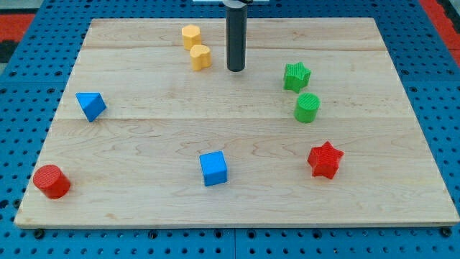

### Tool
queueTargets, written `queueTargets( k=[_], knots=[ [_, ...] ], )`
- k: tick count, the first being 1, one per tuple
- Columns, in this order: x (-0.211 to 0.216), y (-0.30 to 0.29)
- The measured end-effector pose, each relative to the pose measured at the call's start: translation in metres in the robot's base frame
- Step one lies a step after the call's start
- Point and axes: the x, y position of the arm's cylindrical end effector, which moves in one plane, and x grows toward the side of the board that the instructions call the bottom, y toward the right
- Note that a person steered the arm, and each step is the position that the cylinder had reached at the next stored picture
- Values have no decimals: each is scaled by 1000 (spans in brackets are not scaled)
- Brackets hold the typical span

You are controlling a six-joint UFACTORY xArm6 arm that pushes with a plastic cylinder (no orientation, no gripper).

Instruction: Move the yellow heart a bit left

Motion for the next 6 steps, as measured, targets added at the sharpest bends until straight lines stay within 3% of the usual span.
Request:
queueTargets(
  k=[4, 6],
  knots=[
    [3, -31],
    [-20, -34]
  ],
)
